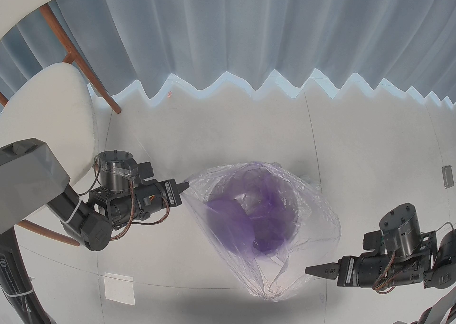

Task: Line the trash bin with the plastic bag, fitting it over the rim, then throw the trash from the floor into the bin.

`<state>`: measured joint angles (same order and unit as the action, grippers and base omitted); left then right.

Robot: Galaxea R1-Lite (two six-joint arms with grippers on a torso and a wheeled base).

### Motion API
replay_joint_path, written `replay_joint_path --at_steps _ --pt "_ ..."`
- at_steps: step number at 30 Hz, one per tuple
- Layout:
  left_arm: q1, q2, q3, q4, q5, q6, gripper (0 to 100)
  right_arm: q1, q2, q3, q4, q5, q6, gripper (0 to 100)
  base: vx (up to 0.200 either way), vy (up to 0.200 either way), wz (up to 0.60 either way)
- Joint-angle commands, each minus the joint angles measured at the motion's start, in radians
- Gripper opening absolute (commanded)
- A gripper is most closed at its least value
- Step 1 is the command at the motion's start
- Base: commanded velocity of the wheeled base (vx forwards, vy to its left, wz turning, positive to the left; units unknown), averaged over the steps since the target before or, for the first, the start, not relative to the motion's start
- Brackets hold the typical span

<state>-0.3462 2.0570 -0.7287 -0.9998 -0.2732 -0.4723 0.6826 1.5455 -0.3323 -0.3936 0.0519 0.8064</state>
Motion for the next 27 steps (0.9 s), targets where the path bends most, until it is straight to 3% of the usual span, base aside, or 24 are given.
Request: replay_joint_path --at_steps 1,2,3,8,14,19,27 --pt "-0.002 0.000 0.000 0.000 0.000 0.000 0 -0.132 -0.019 -0.039 -0.088 0.016 -0.116 100 0.000 0.000 0.00" --pt "-0.002 0.000 0.000 0.000 0.000 0.000 0 -0.133 -0.016 -0.036 -0.096 0.016 -0.116 100 0.000 0.000 0.00" --pt "-0.002 0.000 0.000 0.000 0.000 0.000 0 -0.149 0.022 -0.002 -0.214 0.016 -0.122 100 0.000 0.000 0.00" --pt "-0.004 0.002 0.002 -0.002 -0.001 0.000 0 -0.156 0.154 0.064 -0.499 0.014 -0.124 100 0.000 0.000 0.00" --pt "-0.001 -0.001 0.002 -0.010 -0.001 0.034 0 -0.193 0.311 0.101 -0.735 0.006 -0.153 100 0.000 0.000 0.00" --pt "0.001 0.000 0.009 -0.010 -0.001 0.069 0 -0.250 0.372 0.108 -0.837 0.005 -0.184 100 0.000 0.000 0.00" --pt "-0.001 -0.001 0.012 -0.008 -0.001 0.070 0 -0.267 0.291 0.110 -0.794 0.008 -0.187 100 0.000 0.000 0.00"
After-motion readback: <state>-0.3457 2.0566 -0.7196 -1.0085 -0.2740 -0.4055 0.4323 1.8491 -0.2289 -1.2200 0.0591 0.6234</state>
